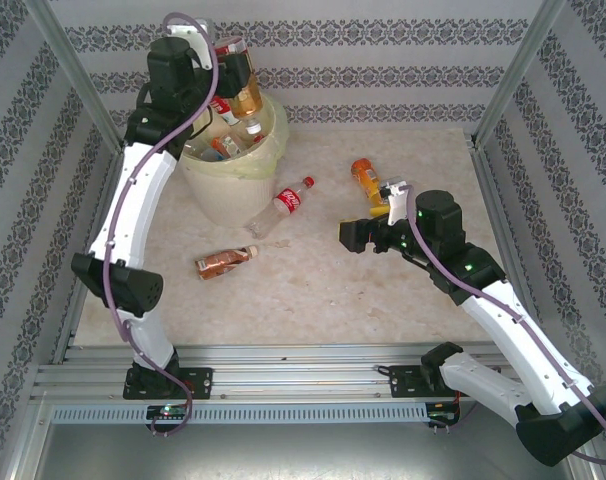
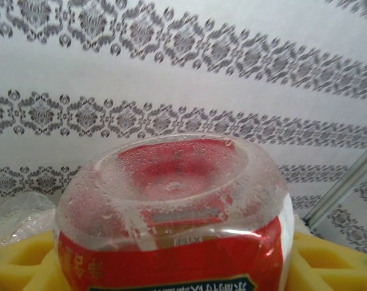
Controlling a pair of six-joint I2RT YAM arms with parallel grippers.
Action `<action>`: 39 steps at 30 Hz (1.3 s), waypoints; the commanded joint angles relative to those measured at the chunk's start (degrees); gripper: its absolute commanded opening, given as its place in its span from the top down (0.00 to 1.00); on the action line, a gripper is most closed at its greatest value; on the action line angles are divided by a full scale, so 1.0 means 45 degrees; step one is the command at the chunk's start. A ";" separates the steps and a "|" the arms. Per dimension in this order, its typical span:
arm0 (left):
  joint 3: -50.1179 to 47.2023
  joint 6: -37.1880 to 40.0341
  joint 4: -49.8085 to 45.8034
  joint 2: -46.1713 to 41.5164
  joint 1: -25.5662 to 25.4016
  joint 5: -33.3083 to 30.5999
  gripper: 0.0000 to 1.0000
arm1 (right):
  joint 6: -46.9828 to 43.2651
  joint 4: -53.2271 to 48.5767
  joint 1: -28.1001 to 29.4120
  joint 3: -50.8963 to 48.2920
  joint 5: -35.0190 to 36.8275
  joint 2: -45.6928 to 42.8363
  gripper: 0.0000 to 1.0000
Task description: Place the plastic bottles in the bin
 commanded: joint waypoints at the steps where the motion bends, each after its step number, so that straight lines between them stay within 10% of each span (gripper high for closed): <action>1: 0.0362 -0.0049 0.1071 0.0702 0.0251 0.0177 0.38 | -0.0140 -0.0279 -0.0055 0.0342 0.0033 -0.0222 0.02; 21: -0.2480 -0.1072 0.3943 0.1617 0.0280 -0.0320 0.36 | -0.0228 -0.0576 -0.0055 0.0283 0.0274 -0.0448 0.02; 31: -0.2870 -0.0856 0.3785 0.1170 0.0316 -0.0609 0.08 | -0.0266 -0.0615 -0.0055 0.0300 0.0323 -0.0448 0.02; 39: -0.1467 -0.0744 0.2444 0.1451 0.0974 -0.0671 0.12 | -0.0252 -0.0615 -0.0052 0.0261 0.0320 -0.0448 0.02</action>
